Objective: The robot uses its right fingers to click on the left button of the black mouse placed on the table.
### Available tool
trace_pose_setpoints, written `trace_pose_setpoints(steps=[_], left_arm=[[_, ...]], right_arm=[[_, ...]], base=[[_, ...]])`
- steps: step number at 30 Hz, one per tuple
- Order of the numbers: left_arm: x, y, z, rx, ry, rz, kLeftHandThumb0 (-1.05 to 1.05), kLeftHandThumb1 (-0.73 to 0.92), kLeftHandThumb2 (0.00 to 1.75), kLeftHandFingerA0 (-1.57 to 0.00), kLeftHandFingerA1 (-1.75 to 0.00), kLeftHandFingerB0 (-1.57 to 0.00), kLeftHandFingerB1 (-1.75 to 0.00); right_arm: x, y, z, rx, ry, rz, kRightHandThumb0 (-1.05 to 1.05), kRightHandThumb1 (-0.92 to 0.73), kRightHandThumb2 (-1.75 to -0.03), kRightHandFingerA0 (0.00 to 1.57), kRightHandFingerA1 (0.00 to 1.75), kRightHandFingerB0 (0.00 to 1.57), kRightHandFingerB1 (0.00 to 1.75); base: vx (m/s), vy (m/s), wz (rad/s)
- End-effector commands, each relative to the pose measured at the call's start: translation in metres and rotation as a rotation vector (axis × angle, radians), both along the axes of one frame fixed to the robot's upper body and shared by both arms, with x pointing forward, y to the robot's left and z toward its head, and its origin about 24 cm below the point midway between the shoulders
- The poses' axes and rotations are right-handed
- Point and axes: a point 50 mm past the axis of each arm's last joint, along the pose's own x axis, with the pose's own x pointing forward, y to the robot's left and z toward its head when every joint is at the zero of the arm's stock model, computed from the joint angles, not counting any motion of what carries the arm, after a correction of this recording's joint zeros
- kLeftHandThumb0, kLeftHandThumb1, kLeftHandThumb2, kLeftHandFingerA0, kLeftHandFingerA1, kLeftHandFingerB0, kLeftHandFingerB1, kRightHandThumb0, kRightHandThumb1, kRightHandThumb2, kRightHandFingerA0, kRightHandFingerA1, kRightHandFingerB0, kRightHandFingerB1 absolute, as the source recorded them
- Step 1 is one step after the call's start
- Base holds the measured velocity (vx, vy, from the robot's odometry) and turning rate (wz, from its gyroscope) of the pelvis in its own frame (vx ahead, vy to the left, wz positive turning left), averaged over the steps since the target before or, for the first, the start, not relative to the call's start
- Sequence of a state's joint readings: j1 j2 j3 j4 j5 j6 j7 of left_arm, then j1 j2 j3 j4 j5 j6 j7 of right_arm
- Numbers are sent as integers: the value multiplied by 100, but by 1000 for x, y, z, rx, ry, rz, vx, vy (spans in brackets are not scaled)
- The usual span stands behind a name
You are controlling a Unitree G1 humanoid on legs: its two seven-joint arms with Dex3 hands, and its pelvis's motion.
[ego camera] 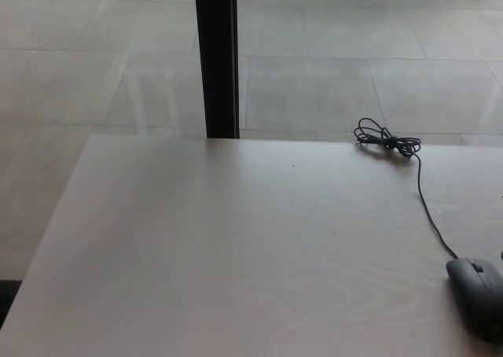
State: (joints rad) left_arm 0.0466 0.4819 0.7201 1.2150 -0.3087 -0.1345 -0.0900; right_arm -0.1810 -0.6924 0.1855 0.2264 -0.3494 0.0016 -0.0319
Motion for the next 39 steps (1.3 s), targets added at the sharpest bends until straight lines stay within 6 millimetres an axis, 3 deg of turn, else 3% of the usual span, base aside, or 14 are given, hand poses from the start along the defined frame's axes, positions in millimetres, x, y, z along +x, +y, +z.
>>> trace_pose_setpoints(steps=[1,3,5,9,12,13,14,15,27,28,29,34,35,39], left_arm=[[3,10,12,37,-39,-5,-99,92,82,-47,-60,-40,-42],[3,10,12,30,-38,7,-101,92,86,-44,-61,-38,-39],[3,10,12,33,-47,-4,-93,80,119,-39,-62,-33,-48],[5,10,12,42,-48,27,-98,92,83,-55,-64,-41,-40],[5,10,12,31,-74,24,-96,83,122,-65,-71,-38,-53],[5,10,12,34,-74,17,-99,92,86,-55,-65,-36,-42],[5,10,12,40,-67,14,-91,78,122,-48,-66,-36,-50],[6,10,13,45,-58,11,-103,92,86,-48,-61,-39,-40],[5,11,14,46,-65,1,-105,84,93,-49,-62,-40,-44],[5,11,14,48,-63,0,-98,92,80,-50,-60,-44,-42],[5,11,14,50,-62,3,-98,92,83,-57,-62,-41,-41],[5,12,15,46,-57,-3,-81,77,127,-51,-70,-25,-47],[6,11,14,31,-65,-8,-101,92,85,-41,-60,-37,-40],[5,11,14,37,-68,2,-98,92,80,-46,-61,-42,-42]], right_arm=[[10,3,-3,-409,39,85,-105,-92,-82,27,40,23,31],[13,6,-2,-423,54,87,-101,-79,-117,21,46,20,39],[18,8,-4,-440,67,93,-105,-92,-81,27,40,22,30],[22,13,-10,-453,96,95,-104,-78,-114,20,45,22,40],[24,18,-15,-473,109,109,-105,-92,-84,24,39,23,31],[24,18,-17,-481,100,119,-105,-92,-84,26,40,25,32],[24,19,-19,-485,97,123,-105,-92,-84,26,40,26,32],[25,21,-20,-499,107,127,-105,-92,-86,24,39,22,32],[26,24,-30,-527,118,146,-104,-91,-84,21,40,23,31],[25,23,-31,-524,127,138,-92,-76,-122,16,48,19,43],[24,22,-31,-515,124,136,-103,-91,-81,22,39,30,33],[21,21,-34,-518,122,144,-99,-92,-79,26,39,25,31],[20,23,-34,-526,124,149,-91,-77,-122,17,48,16,42],[18,24,-35,-523,133,152,-91,-77,-123,14,47,18,43]], base=[[0,0,0],[0,0,0],[0,0,0],[0,0,0],[0,0,0],[0,0,0],[0,0,0],[0,0,0],[0,0,0],[0,0,0],[0,0,0],[0,0,0],[0,0,0],[0,0,0]])
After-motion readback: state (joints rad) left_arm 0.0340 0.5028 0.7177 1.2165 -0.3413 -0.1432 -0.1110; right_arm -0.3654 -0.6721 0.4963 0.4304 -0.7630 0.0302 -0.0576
